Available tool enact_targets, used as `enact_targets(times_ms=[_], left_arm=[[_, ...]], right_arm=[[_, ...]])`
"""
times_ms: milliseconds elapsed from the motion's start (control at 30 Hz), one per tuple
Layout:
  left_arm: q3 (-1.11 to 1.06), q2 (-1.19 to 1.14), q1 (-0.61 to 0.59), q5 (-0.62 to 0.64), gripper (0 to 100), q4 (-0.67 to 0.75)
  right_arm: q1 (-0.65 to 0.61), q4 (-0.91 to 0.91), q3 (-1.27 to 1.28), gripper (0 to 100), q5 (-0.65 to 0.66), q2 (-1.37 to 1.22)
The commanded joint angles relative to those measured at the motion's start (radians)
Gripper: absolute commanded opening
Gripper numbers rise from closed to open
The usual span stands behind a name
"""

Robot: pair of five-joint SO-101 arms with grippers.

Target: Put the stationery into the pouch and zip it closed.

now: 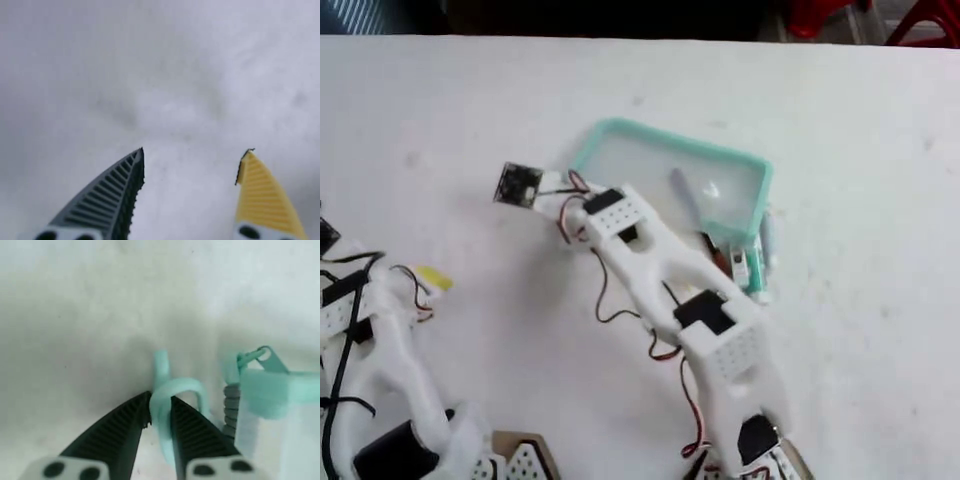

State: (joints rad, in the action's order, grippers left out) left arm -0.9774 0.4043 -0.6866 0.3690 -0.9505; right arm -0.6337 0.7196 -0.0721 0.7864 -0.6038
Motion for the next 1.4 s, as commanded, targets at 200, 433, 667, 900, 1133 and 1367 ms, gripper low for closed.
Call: enact_targets(times_ms=[200, 433, 667, 900, 1133, 1367], left_arm=[[-0.003, 0.035, 0.056, -0.057, 31, 0.017], [-0.006, 0.035, 0.105, -0.057, 31, 0.015], [-0.011, 0.041, 0.243, -0.057, 31, 0.014], [0.138, 0.041, 0.41, -0.063, 31, -0.253], [0.21, 0.036, 0.432, -0.201, 31, -0.348], [0.181, 0.041, 0.381, -0.31, 31, -0.345]], right_arm=[[0.076, 0.229, -0.235, 1.7, 0.012, 0.326], [0.189, 0.317, -0.445, 1.7, 0.005, 0.555], [0.202, 0.361, -0.718, 1.7, -0.094, 0.654], [0.205, 0.355, -0.961, 1.6, -0.13, 0.656], [0.183, 0.403, -1.152, 1.6, -0.21, 0.704], [0.179, 0.406, -1.163, 1.6, -0.287, 0.783]])
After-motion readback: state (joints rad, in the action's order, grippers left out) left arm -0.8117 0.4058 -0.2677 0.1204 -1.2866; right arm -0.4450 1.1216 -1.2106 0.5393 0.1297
